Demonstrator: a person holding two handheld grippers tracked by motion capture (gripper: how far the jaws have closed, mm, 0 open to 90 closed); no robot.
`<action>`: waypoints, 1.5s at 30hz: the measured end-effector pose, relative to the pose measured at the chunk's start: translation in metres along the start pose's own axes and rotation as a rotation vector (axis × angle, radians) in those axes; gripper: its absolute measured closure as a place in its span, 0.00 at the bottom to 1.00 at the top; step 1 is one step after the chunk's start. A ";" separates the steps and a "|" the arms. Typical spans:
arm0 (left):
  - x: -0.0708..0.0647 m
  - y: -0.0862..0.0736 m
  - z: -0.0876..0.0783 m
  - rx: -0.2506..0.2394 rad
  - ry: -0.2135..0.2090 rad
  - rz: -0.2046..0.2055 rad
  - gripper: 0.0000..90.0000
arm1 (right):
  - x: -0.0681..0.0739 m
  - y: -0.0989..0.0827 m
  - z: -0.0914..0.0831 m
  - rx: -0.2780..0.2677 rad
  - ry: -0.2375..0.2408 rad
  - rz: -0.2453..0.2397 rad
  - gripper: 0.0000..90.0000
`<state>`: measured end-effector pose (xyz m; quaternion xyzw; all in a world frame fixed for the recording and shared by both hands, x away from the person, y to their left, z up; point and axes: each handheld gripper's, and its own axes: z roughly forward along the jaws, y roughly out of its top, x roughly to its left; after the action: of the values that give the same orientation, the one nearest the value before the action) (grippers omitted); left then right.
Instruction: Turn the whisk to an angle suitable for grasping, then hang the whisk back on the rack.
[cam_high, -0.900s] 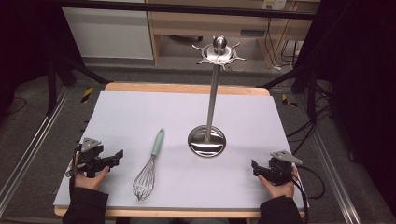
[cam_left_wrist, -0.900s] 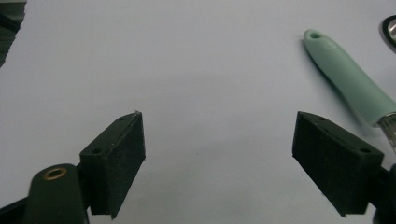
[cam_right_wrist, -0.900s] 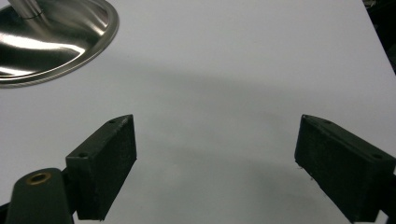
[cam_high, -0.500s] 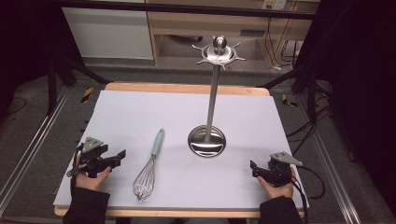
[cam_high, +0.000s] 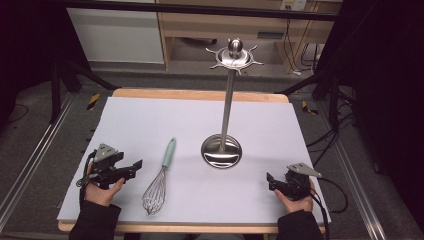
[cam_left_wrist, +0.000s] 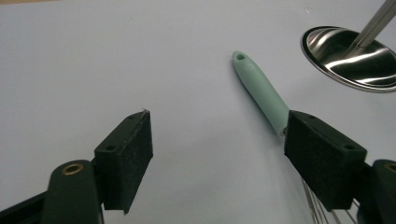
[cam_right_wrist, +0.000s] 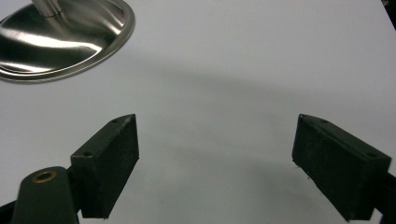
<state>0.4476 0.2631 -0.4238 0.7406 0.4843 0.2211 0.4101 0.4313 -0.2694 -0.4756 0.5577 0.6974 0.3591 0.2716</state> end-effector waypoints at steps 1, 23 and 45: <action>-0.003 0.002 0.001 0.007 -0.008 0.012 0.26 | 0.000 0.000 0.001 0.001 0.003 -0.001 0.18; -0.028 0.019 0.016 0.074 -0.019 0.090 0.25 | 0.002 -0.001 0.000 -0.002 0.005 -0.028 0.20; -0.035 0.041 0.032 0.120 -0.036 0.094 0.31 | 0.002 -0.002 0.000 0.002 0.002 -0.014 0.21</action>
<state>0.4769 0.2111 -0.4057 0.7894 0.4540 0.1974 0.3630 0.4301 -0.2677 -0.4775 0.5525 0.7019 0.3571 0.2730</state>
